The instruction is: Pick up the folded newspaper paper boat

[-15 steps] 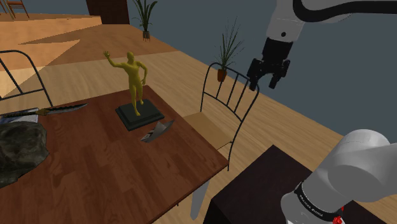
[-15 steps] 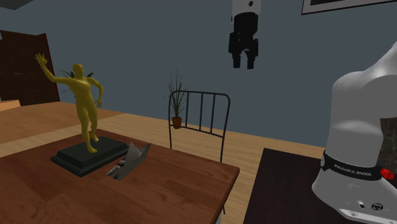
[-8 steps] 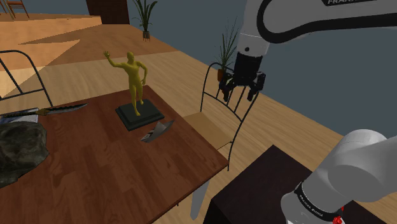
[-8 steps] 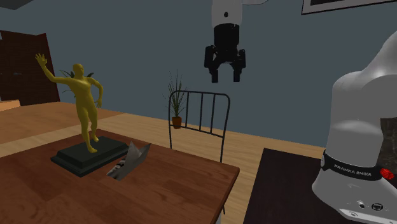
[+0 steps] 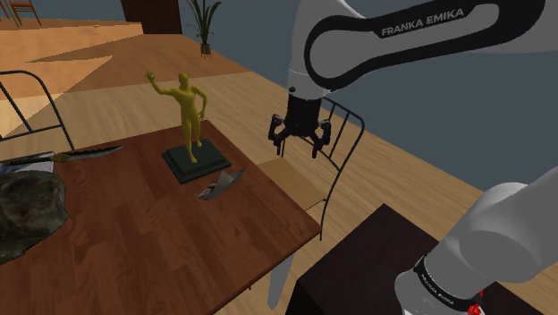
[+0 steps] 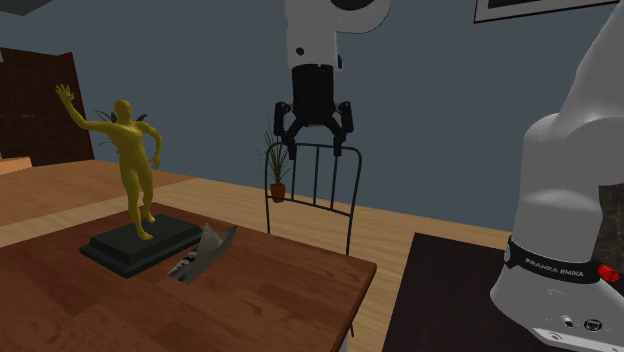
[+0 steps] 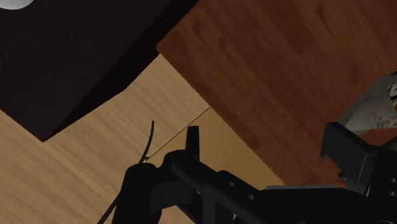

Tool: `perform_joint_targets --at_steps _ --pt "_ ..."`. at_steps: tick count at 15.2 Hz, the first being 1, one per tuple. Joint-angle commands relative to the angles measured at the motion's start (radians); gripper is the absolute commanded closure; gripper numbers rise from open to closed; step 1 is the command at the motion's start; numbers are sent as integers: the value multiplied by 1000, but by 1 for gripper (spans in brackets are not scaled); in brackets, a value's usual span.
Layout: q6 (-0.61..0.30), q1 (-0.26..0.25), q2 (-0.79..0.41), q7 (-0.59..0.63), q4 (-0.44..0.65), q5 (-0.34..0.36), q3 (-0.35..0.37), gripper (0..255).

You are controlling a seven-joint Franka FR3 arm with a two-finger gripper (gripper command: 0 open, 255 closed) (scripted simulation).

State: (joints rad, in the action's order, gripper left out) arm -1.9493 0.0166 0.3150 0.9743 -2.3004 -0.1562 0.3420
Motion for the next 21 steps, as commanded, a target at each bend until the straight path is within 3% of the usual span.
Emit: perform_joint_targets --at_steps 1,9,18,21 --pt "-35 8 -80 96 43 14 34 0" --pt "-125 0 -424 473 268 149 101 0" --pt "-112 -106 -813 806 635 286 32 0" --pt "-132 -109 -830 811 631 291 27 0"
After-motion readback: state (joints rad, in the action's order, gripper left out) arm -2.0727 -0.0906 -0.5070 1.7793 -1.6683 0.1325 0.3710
